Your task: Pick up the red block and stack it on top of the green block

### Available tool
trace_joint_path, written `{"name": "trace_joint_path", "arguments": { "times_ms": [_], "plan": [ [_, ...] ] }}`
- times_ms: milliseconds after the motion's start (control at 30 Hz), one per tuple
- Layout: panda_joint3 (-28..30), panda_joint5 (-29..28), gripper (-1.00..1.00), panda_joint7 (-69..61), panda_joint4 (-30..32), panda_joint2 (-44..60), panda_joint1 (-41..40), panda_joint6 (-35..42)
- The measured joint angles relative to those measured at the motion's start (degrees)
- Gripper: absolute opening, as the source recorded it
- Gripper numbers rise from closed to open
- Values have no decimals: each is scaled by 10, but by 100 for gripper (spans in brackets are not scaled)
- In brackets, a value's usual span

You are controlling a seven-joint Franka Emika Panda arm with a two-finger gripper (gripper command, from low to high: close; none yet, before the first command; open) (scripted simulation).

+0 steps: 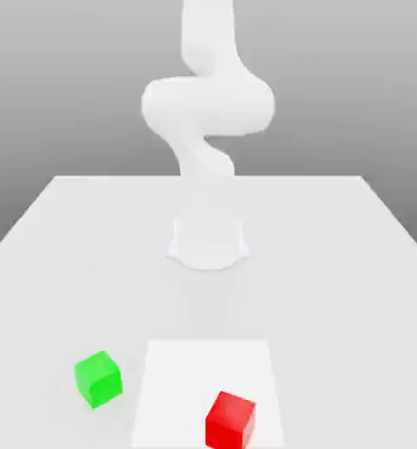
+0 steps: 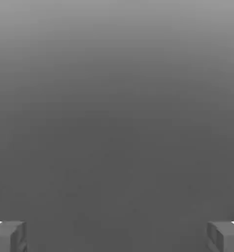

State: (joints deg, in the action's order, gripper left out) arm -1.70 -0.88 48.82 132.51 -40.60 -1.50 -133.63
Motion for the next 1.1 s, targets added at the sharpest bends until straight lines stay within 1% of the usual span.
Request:
{"name": "trace_joint_path", "arguments": {
  "times_ms": [233,433,667,833,1000,1033,1100],
  "plan": [
    [-44,-28,0,87,21,149,-39,-52],
    [-67,-54,0,163,38,274,-57,-96],
    [-75,-67,0,237,58,419,-60,-147],
    [-79,-47,0,270,73,518,-54,-186],
    [-56,-68,0,296,63,620,-35,-263],
    [-51,-73,-100,299,60,634,-32,-274],
    [-51,-73,-100,299,60,634,-32,-274]
  ]
}}
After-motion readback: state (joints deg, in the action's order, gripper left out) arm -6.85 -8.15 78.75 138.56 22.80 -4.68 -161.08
